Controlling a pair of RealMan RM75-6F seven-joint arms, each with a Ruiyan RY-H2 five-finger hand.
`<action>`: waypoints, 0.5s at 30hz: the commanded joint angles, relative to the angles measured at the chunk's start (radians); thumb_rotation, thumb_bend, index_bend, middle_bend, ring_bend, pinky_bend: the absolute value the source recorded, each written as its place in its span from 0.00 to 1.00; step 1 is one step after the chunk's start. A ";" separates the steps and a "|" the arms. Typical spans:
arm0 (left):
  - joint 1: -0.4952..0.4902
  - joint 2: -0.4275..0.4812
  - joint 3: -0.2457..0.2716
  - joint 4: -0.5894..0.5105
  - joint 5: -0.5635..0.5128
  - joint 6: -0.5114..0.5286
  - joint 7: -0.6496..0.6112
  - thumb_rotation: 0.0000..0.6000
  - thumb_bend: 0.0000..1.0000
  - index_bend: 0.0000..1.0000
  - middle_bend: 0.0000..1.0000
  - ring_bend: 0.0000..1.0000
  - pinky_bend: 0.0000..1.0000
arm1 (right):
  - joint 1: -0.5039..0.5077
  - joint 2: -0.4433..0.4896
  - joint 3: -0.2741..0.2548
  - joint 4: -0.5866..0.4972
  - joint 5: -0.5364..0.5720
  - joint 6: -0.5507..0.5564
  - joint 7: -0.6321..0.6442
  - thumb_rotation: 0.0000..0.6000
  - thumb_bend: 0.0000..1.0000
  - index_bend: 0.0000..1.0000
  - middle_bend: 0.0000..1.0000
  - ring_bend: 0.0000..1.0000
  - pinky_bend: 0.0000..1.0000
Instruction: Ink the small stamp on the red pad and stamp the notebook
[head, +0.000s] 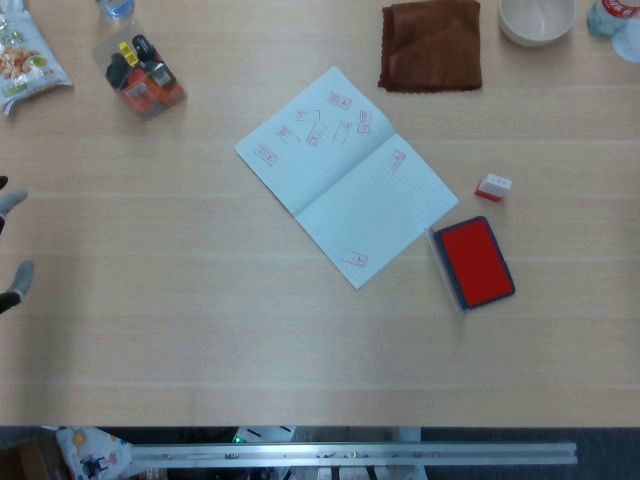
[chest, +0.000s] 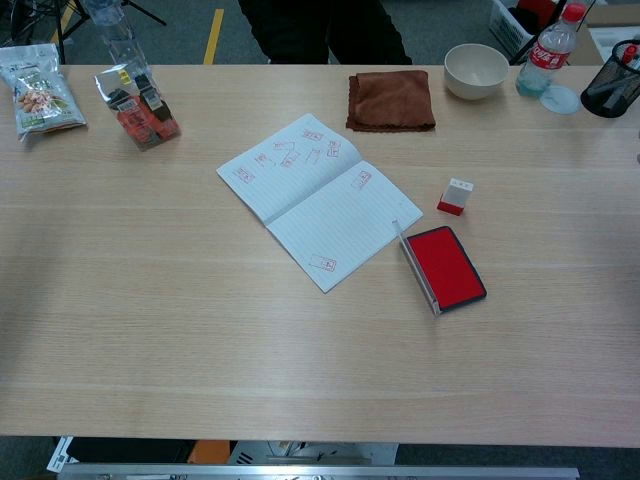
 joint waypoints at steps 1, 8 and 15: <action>-0.001 0.000 0.001 0.001 0.002 -0.001 -0.003 1.00 0.29 0.18 0.13 0.12 0.05 | 0.036 -0.044 0.021 -0.004 0.052 -0.031 -0.047 1.00 0.24 0.56 0.43 0.29 0.31; 0.003 0.002 0.005 0.008 0.009 0.005 -0.015 1.00 0.29 0.18 0.13 0.12 0.05 | 0.099 -0.133 0.040 0.028 0.138 -0.070 -0.142 1.00 0.18 0.56 0.43 0.29 0.31; 0.009 0.002 0.013 0.014 0.014 0.007 -0.022 1.00 0.29 0.18 0.13 0.12 0.05 | 0.153 -0.202 0.041 0.072 0.190 -0.105 -0.203 1.00 0.19 0.56 0.43 0.30 0.31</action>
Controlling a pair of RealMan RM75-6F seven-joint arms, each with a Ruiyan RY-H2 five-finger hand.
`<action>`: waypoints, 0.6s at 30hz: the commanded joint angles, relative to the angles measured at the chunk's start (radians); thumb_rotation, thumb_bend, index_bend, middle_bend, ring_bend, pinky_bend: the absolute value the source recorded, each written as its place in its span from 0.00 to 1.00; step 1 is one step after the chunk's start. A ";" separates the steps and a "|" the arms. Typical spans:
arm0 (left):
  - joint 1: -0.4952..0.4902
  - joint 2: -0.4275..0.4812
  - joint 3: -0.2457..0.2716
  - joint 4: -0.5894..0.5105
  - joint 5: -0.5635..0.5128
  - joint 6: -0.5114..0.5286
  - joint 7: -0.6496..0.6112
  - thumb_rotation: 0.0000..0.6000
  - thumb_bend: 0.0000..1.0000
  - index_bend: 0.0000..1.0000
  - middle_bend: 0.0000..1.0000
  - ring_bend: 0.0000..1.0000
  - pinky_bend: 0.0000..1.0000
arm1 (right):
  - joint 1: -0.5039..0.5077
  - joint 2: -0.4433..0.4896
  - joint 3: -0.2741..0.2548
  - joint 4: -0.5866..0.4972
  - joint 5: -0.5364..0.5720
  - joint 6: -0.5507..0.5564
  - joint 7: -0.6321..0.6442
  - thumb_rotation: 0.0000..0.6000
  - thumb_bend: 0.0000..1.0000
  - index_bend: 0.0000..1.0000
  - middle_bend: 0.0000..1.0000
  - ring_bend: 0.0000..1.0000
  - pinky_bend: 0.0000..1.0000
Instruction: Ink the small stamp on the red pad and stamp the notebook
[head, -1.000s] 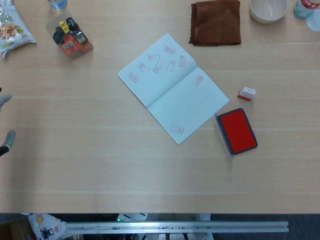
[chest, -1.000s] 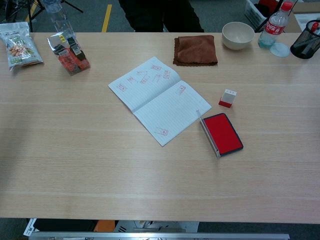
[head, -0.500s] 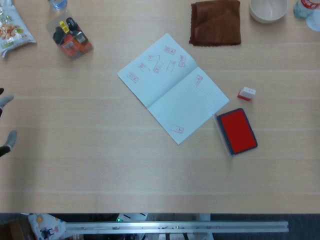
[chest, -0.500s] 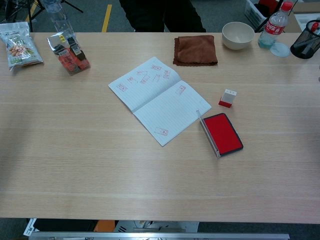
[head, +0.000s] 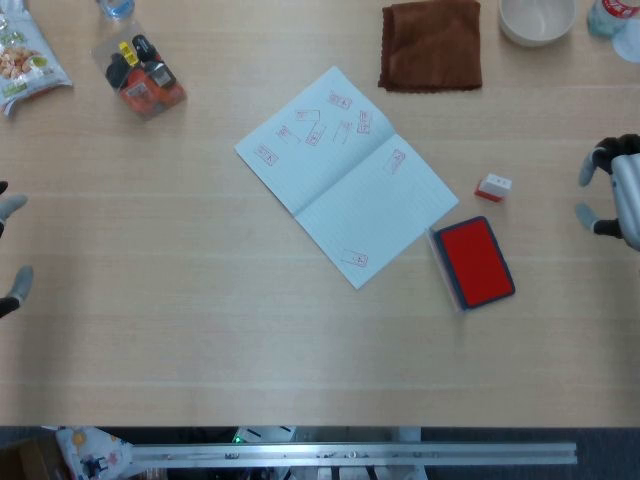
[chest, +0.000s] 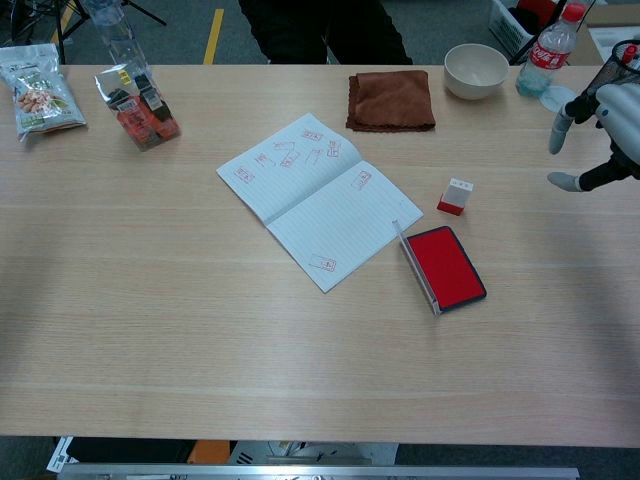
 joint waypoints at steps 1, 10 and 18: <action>0.001 0.000 0.001 0.001 0.002 0.001 -0.002 1.00 0.29 0.18 0.13 0.12 0.05 | 0.023 -0.035 0.004 0.032 0.023 -0.010 -0.029 1.00 0.19 0.56 0.43 0.30 0.31; 0.000 -0.001 0.001 0.006 0.003 -0.001 -0.006 1.00 0.29 0.18 0.13 0.12 0.05 | 0.086 -0.133 0.018 0.121 0.099 -0.027 -0.102 1.00 0.20 0.56 0.43 0.30 0.31; -0.003 -0.001 0.001 0.012 0.000 -0.009 -0.011 1.00 0.29 0.18 0.13 0.12 0.05 | 0.141 -0.220 0.025 0.226 0.166 -0.053 -0.151 1.00 0.20 0.56 0.43 0.30 0.31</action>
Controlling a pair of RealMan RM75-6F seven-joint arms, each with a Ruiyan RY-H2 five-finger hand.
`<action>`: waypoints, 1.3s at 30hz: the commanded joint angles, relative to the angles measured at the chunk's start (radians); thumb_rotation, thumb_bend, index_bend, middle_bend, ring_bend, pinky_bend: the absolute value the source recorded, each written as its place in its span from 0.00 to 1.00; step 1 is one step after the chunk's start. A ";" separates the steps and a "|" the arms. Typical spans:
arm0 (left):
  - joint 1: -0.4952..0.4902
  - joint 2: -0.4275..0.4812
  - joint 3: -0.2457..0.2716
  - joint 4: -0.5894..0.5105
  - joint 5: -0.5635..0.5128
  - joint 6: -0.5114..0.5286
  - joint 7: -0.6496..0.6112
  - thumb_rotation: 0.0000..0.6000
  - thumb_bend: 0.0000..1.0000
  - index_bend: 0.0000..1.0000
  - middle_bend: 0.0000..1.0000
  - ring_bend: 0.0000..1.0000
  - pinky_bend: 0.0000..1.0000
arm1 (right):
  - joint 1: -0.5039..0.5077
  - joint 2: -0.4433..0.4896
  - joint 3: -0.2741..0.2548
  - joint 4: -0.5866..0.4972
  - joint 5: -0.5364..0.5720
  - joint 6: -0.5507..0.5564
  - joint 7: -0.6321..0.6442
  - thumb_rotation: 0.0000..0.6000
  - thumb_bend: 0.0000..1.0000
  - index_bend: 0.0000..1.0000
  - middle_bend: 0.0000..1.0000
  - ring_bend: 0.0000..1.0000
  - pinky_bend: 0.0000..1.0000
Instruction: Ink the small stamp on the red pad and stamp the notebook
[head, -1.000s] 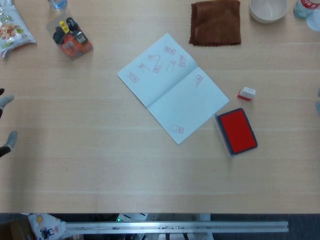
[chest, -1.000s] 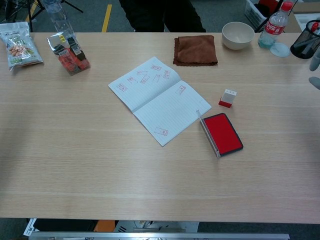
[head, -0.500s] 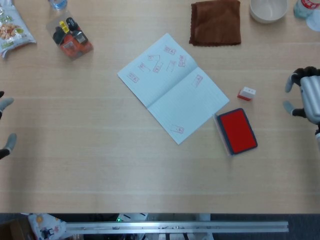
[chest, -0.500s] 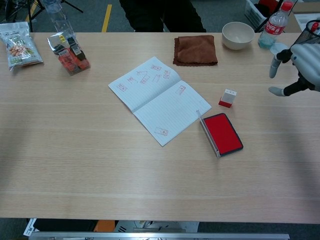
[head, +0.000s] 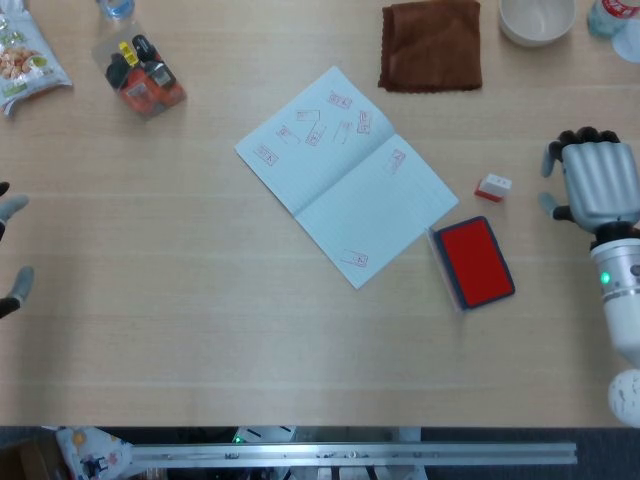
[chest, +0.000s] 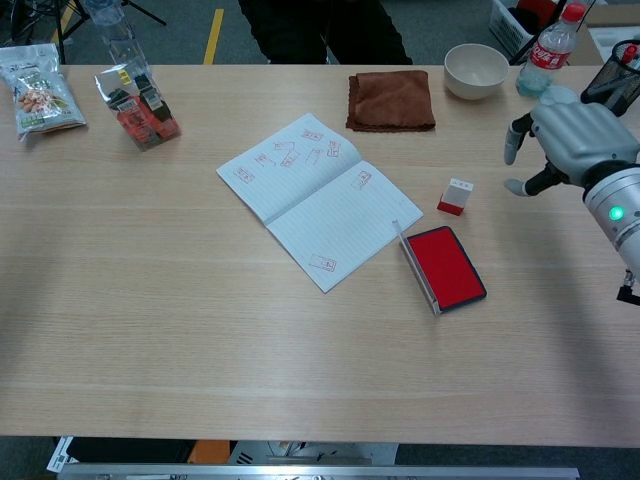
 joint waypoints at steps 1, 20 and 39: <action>0.000 0.001 0.000 0.001 -0.001 0.000 -0.003 1.00 0.29 0.18 0.13 0.12 0.05 | 0.026 -0.035 0.003 0.042 0.026 -0.013 -0.025 1.00 0.20 0.56 0.43 0.30 0.31; 0.005 0.009 0.003 0.004 -0.005 -0.001 -0.013 1.00 0.29 0.18 0.13 0.12 0.05 | 0.116 -0.158 0.012 0.151 0.101 -0.021 -0.108 1.00 0.16 0.55 0.42 0.30 0.31; 0.005 0.012 0.003 0.013 -0.008 -0.007 -0.023 1.00 0.29 0.18 0.13 0.12 0.05 | 0.147 -0.212 0.003 0.228 0.136 -0.028 -0.129 1.00 0.16 0.54 0.42 0.30 0.31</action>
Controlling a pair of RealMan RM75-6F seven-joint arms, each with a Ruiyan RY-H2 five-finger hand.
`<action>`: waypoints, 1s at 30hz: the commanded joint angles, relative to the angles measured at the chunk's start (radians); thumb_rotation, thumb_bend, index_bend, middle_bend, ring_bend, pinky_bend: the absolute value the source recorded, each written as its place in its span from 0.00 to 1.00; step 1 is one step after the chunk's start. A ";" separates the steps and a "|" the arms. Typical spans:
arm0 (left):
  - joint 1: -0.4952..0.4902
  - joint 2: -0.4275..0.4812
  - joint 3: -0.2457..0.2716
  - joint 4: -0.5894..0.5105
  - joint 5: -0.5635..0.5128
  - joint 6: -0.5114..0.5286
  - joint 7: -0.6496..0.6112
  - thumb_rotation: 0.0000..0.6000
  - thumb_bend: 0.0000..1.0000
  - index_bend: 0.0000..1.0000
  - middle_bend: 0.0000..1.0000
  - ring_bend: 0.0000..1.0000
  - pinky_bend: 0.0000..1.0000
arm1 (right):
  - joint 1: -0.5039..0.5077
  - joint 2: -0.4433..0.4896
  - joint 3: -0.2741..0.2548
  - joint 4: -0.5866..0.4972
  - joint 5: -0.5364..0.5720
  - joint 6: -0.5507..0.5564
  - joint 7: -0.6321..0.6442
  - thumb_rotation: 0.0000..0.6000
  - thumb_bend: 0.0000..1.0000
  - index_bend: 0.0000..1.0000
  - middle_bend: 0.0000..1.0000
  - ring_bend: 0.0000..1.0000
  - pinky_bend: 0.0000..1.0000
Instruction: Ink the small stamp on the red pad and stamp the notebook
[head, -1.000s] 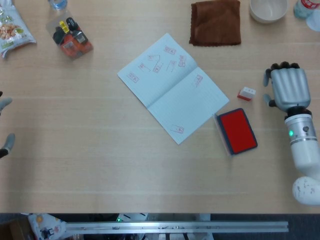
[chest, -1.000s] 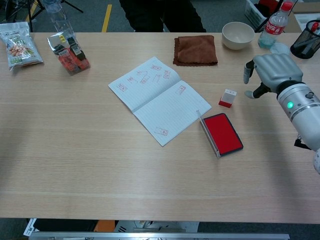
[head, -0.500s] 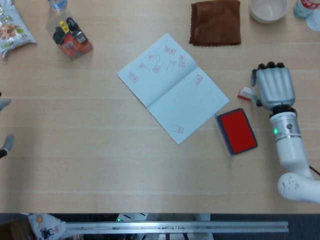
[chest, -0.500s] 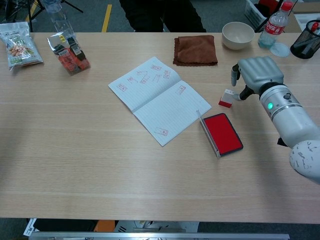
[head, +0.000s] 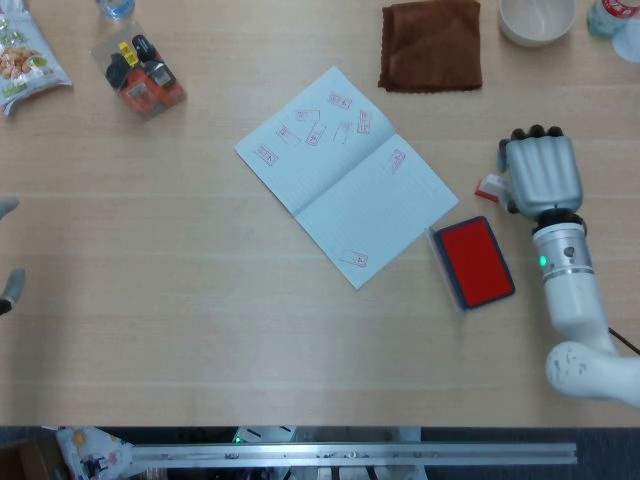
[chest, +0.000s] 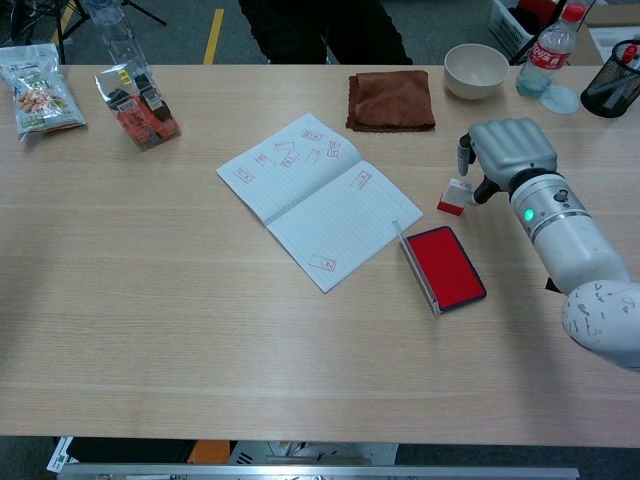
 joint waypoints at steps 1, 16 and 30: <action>0.000 0.001 0.001 0.001 0.001 -0.001 -0.002 1.00 0.29 0.18 0.13 0.12 0.05 | 0.005 -0.007 0.001 0.013 0.006 -0.004 -0.003 1.00 0.16 0.54 0.42 0.30 0.31; 0.005 0.006 -0.002 0.001 -0.007 0.004 -0.007 1.00 0.29 0.18 0.13 0.12 0.05 | 0.031 -0.026 0.014 0.070 0.067 -0.035 -0.036 1.00 0.18 0.54 0.42 0.30 0.31; 0.009 0.009 -0.003 0.003 -0.010 0.008 -0.010 1.00 0.29 0.18 0.13 0.12 0.05 | 0.046 -0.033 0.012 0.079 0.084 -0.057 -0.027 1.00 0.23 0.54 0.42 0.30 0.31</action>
